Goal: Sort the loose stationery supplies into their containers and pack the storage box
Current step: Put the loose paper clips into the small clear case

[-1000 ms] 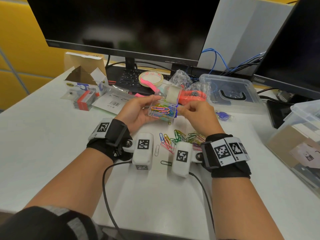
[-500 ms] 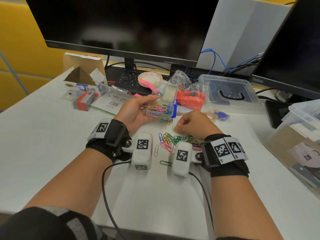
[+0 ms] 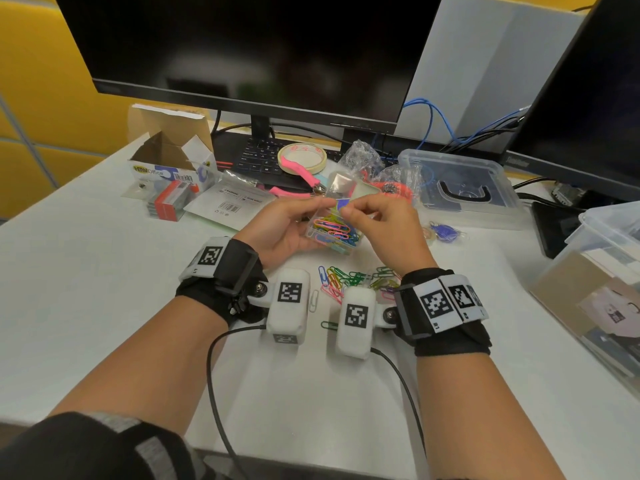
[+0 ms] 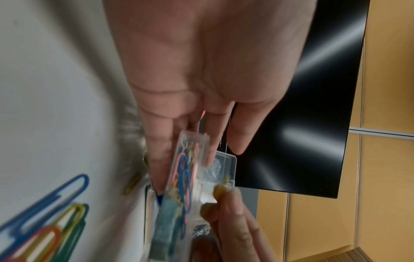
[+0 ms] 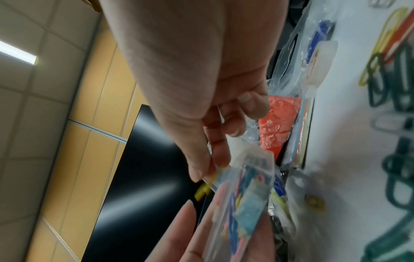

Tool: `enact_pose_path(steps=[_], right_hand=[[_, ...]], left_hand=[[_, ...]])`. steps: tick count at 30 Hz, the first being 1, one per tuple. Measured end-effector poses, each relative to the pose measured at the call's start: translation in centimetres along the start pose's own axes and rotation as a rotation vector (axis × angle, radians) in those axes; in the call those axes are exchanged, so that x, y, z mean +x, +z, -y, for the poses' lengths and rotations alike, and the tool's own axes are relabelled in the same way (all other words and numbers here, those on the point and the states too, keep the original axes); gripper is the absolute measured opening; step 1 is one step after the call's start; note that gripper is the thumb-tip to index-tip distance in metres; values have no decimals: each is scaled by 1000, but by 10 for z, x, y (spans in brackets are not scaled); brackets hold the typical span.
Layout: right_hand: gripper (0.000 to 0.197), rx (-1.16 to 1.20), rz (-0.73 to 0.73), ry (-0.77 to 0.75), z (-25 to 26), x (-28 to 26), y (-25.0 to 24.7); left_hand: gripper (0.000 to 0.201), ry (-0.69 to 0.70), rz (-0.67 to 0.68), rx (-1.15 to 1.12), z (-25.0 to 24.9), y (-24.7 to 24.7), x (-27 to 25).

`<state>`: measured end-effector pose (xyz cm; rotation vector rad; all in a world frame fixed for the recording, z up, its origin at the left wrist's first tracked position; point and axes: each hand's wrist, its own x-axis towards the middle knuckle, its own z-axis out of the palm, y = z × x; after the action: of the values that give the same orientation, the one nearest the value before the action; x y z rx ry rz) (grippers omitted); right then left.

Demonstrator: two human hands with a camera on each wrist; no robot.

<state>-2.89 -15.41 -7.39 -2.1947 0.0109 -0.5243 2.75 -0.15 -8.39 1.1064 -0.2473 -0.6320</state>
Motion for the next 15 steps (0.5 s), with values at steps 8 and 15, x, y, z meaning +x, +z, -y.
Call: enact_pose_path(steps=[8,15], right_hand=[[24,-200,122,230,-10,-3,-18],[25,-283,506,368,-2,-10,-16]], left_hand=[[26,32,-113,-67,-1,-3,2],[28,42,-153,-80,-3,-3,4]])
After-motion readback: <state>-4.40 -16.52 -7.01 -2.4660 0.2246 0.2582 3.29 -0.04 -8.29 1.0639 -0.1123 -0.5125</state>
